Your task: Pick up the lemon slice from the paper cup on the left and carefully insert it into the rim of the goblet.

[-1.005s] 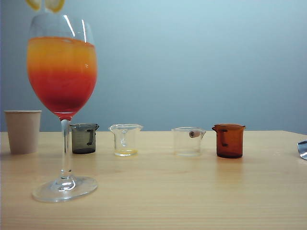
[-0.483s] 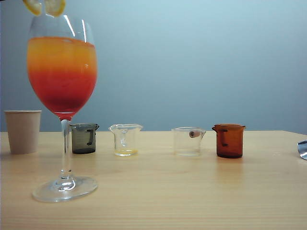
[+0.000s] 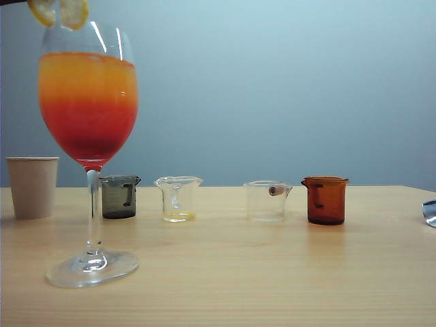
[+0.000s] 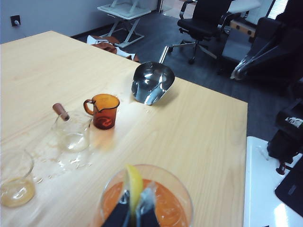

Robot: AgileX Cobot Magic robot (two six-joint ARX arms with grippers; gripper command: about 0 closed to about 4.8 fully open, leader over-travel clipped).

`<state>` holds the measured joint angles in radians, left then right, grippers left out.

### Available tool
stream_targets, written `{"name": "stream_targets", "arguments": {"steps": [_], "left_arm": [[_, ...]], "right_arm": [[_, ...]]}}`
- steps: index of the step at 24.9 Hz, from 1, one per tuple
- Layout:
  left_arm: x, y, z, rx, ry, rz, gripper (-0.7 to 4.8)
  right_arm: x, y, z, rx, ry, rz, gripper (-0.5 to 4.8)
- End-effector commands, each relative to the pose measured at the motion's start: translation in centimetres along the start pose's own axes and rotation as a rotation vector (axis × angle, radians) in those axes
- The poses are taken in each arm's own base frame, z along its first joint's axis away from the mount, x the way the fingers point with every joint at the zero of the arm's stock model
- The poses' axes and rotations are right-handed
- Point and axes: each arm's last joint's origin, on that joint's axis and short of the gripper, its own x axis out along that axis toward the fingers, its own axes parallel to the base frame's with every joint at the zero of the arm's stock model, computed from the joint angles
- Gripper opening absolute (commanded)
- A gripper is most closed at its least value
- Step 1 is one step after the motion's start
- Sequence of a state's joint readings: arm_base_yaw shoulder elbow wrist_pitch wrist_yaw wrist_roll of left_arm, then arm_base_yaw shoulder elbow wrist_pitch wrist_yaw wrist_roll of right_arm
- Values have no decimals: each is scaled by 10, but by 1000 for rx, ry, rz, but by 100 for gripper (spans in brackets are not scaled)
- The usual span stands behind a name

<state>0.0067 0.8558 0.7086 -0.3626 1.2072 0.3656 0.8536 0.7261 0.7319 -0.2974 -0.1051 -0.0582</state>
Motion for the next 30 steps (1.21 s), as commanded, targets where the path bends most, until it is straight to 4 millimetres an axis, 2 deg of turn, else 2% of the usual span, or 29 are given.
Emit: {"name": "stream_targets", "arguments": {"steps": [1, 30], "left_arm": [[-1, 0, -1, -4, -5, -5, -6], [2, 4, -12, -9, 16, -50, -6]], "right_arm": [[-1, 0, 3, -4, -17, -4, -3], [-1, 0, 3, -4, -17, -4, -3]]}}
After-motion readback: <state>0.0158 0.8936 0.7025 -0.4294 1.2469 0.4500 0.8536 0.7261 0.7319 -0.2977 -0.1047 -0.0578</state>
